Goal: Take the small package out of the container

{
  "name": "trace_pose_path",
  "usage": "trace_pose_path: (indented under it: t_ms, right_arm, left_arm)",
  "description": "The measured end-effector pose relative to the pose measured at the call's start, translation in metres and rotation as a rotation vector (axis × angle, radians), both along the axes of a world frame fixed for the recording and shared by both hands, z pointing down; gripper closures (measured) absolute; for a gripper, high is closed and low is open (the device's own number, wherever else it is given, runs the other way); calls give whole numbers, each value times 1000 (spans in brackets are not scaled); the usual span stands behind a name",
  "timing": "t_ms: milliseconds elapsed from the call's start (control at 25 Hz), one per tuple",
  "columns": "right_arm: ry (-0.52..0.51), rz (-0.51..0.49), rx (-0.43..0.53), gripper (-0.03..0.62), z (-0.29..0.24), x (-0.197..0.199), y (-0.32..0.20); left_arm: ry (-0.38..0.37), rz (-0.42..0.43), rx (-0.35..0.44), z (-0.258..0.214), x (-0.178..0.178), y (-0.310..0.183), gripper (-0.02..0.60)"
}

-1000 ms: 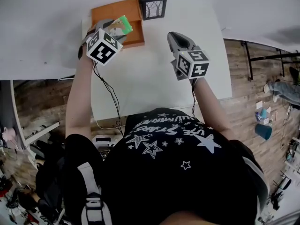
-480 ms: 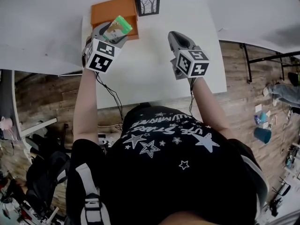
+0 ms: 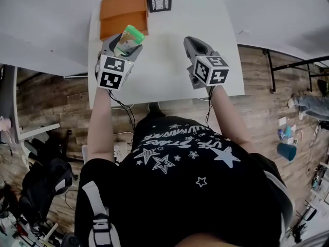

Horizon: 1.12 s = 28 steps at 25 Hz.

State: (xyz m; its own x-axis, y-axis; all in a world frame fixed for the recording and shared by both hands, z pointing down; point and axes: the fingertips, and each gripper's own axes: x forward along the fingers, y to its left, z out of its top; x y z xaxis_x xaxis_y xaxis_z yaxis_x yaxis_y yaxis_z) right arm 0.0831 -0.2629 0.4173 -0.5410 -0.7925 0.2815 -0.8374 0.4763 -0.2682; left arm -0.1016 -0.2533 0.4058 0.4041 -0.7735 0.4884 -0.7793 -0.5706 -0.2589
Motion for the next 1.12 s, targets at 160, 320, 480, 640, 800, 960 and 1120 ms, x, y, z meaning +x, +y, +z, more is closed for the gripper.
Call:
trace_pose_path:
  t_ms: [160,320,480,640,800,960,1120]
  right_arm:
    - [-1,-16,-1,542,3,12,21]
    - [-2,-29,-1,542,6,21,43]
    - [2,-47,-3,542,9,26,74]
    - [9,-68,-6,542,12,35,104]
    - [11,-93,-14,542,18,46,127]
    - [18,-118,-20,542,22,49,152]
    - [21,-137,-24,542,26,57,169]
  left_arm:
    - [28,-26,-7,6,12,26,225]
    - [75,-52,-20,9,26,53,225]
    - [113,-84,-23,10,32,87,224]
    - [144,-123,-33,14,37,122,225]
    - [162,-153,-39,20,48,149,225]
    - [176,-178,-44,25,54,179,225]
    - [186,-191,-60,33,65,198,225]
